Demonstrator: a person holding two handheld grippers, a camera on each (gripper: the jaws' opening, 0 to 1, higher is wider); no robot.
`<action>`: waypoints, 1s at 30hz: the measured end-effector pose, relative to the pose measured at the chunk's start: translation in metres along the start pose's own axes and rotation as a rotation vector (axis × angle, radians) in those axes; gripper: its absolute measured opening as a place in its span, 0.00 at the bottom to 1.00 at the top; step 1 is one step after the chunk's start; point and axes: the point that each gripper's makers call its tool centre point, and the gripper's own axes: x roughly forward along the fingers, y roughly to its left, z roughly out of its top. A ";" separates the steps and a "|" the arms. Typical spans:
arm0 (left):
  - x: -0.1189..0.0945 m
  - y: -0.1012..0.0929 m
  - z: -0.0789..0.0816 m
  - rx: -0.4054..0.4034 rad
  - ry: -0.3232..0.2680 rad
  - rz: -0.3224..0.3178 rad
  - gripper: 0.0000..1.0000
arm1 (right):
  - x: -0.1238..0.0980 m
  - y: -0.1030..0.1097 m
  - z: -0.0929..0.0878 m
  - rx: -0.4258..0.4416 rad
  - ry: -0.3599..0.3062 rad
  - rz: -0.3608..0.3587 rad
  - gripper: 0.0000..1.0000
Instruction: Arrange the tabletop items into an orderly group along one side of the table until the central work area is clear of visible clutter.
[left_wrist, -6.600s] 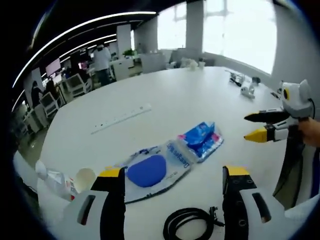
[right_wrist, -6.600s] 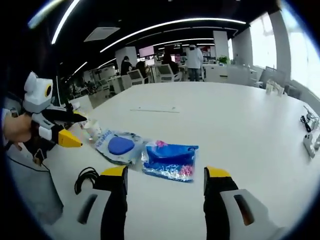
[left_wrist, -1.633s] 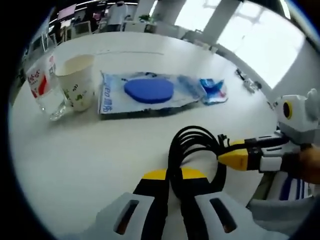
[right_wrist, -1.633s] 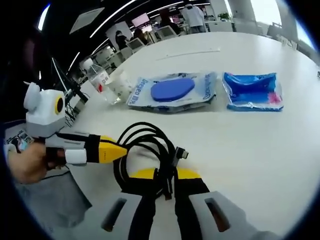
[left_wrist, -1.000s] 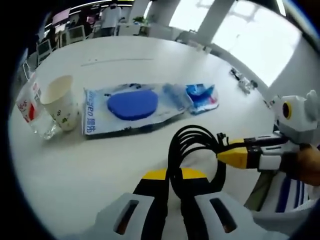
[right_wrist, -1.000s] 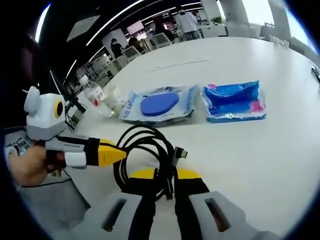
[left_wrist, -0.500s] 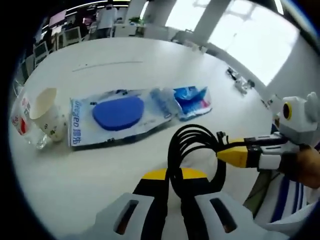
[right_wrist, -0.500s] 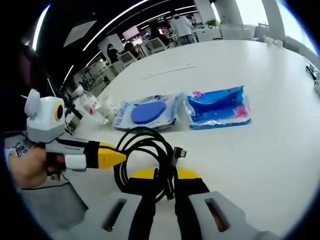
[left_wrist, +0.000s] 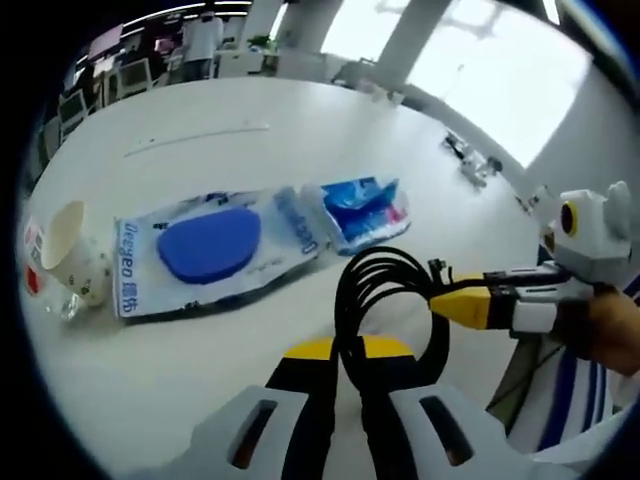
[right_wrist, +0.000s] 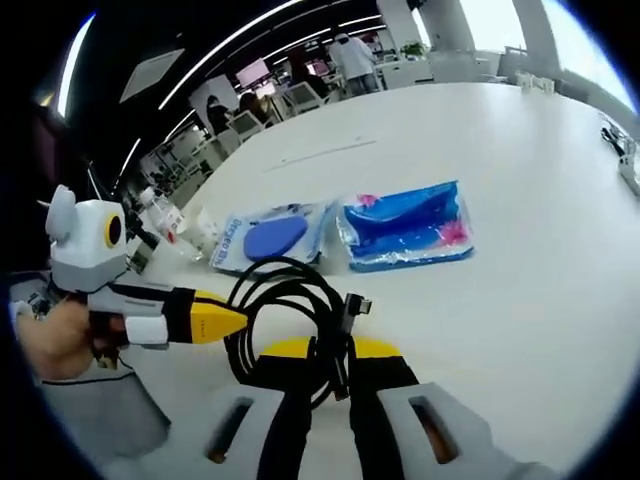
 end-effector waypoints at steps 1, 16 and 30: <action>0.002 -0.001 0.001 0.001 0.000 -0.002 0.02 | -0.001 -0.001 0.001 0.005 -0.002 -0.001 0.09; 0.020 -0.016 0.004 0.017 0.021 -0.020 0.02 | -0.010 -0.020 0.004 -0.034 -0.006 -0.023 0.09; 0.037 -0.026 0.016 0.027 0.037 -0.025 0.02 | -0.005 -0.044 0.014 -0.021 0.001 -0.022 0.09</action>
